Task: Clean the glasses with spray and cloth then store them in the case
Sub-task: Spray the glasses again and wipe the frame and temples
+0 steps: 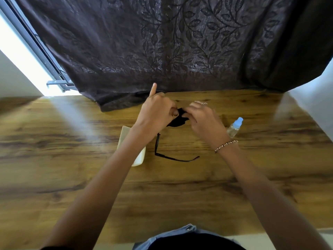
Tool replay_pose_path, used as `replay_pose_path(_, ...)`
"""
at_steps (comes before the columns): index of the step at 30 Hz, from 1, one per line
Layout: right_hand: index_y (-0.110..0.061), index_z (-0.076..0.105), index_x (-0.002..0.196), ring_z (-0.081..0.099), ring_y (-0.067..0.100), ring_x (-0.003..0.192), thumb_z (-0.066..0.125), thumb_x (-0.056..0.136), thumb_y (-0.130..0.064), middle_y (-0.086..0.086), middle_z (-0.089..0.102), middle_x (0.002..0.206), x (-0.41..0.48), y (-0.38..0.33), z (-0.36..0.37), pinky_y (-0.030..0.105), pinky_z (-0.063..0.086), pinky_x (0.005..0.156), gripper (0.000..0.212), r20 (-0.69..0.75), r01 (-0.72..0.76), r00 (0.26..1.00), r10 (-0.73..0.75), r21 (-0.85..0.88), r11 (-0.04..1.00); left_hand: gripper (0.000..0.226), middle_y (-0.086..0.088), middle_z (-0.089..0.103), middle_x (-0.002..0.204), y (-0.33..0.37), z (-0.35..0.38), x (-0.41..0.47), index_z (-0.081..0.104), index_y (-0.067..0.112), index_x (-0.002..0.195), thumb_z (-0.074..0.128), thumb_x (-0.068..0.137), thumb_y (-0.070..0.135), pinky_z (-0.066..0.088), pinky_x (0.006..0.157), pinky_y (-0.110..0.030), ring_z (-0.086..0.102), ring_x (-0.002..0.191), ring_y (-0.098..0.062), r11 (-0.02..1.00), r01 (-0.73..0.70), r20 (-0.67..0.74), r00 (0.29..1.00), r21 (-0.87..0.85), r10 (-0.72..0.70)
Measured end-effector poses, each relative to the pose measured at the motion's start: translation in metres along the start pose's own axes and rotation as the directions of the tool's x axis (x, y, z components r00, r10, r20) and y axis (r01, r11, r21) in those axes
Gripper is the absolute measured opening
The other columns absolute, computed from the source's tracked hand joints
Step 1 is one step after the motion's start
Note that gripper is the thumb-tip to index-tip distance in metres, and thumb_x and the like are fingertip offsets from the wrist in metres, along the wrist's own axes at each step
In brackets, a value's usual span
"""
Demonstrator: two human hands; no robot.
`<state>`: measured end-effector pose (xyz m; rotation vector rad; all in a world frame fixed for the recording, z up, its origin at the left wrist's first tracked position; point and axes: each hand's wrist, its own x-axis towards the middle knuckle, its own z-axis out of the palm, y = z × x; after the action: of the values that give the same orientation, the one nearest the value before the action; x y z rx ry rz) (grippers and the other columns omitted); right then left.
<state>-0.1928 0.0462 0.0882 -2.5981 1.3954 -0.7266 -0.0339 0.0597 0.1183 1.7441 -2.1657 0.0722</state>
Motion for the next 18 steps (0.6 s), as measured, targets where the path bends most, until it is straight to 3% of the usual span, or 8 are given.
replay_pose_path(2, -0.004, 0.07, 0.1, 0.059, 0.029, 0.094, 0.054, 0.091, -0.001, 0.008, 0.066, 0.089, -0.004, 0.008, -0.003, 0.036, 0.048, 0.08, 0.019, 0.014, -0.018, 1.0, 0.018, -0.018, 1.0, 0.021, -0.012, 0.067, 0.095, -0.011, -0.005, -0.002, 0.074, 0.018, 0.1, 0.056, 0.093, 0.026, -0.015, 0.11, -0.022, 0.059, 0.105, -0.021, 1.0, 0.031, -0.032, 0.999, -0.002, -0.031)
replay_pose_path(5, -0.004, 0.07, 0.1, 0.057, 0.025, 0.096, 0.053, 0.093, -0.005, 0.008, 0.067, 0.092, -0.007, 0.016, -0.003, 0.041, 0.048, 0.085, 0.019, 0.061, -0.056, 0.997, 0.056, -0.006, 0.998, 0.022, -0.01, 0.068, 0.09, -0.023, -0.008, -0.001, 0.073, 0.018, 0.1, 0.054, 0.094, 0.029, -0.011, 0.118, -0.03, 0.06, 0.098, -0.018, 0.998, 0.051, -0.01, 0.999, 0.032, -0.051)
replay_pose_path(9, -0.005, 0.068, 0.1, 0.058, 0.024, 0.09, 0.055, 0.093, -0.009, 0.006, 0.066, 0.092, -0.001, -0.003, 0.004, 0.027, 0.042, 0.072, 0.015, -0.028, -0.006, 1.0, 0.006, 0.012, 1.0, 0.021, -0.015, 0.065, 0.092, -0.004, -0.002, 0.0, 0.074, 0.016, 0.1, 0.056, 0.093, 0.024, -0.009, 0.114, -0.025, 0.059, 0.104, -0.026, 0.999, 0.041, -0.017, 0.999, 0.033, -0.041)
replay_pose_path(11, -0.007, 0.068, 0.096, 0.058, 0.025, 0.088, 0.055, 0.093, -0.011, 0.005, 0.065, 0.088, 0.002, -0.01, 0.008, 0.028, 0.04, 0.07, 0.014, -0.089, -0.004, 0.996, 0.004, -0.001, 1.0, 0.021, -0.015, 0.063, 0.091, 0.001, 0.0, 0.001, 0.074, 0.016, 0.101, 0.056, 0.093, 0.02, -0.007, 0.114, -0.023, 0.057, 0.106, -0.028, 0.999, 0.046, -0.014, 0.999, 0.004, -0.046)
replay_pose_path(15, -0.011, 0.072, 0.096, 0.061, 0.021, 0.085, 0.058, 0.091, -0.012, 0.002, 0.069, 0.085, 0.0, -0.001, 0.008, 0.036, 0.039, 0.101, 0.015, -0.131, 0.028, 0.991, -0.034, -0.053, 0.998, 0.022, -0.013, 0.065, 0.098, -0.012, -0.008, 0.001, 0.073, 0.018, 0.104, 0.056, 0.093, 0.027, -0.014, 0.11, -0.022, 0.058, 0.11, -0.025, 0.999, 0.041, -0.004, 0.999, -0.023, -0.041)
replay_pose_path(18, -0.009, 0.073, 0.093, 0.063, 0.024, 0.086, 0.06, 0.089, -0.006, 0.005, 0.071, 0.084, -0.009, 0.013, 0.004, 0.044, 0.036, 0.108, 0.014, -0.099, -0.009, 0.995, 0.005, -0.035, 0.999, 0.022, -0.012, 0.066, 0.097, -0.03, -0.014, 0.001, 0.073, 0.019, 0.1, 0.055, 0.094, 0.03, -0.011, 0.117, -0.031, 0.06, 0.103, -0.023, 0.997, 0.083, -0.015, 0.996, -0.009, -0.083)
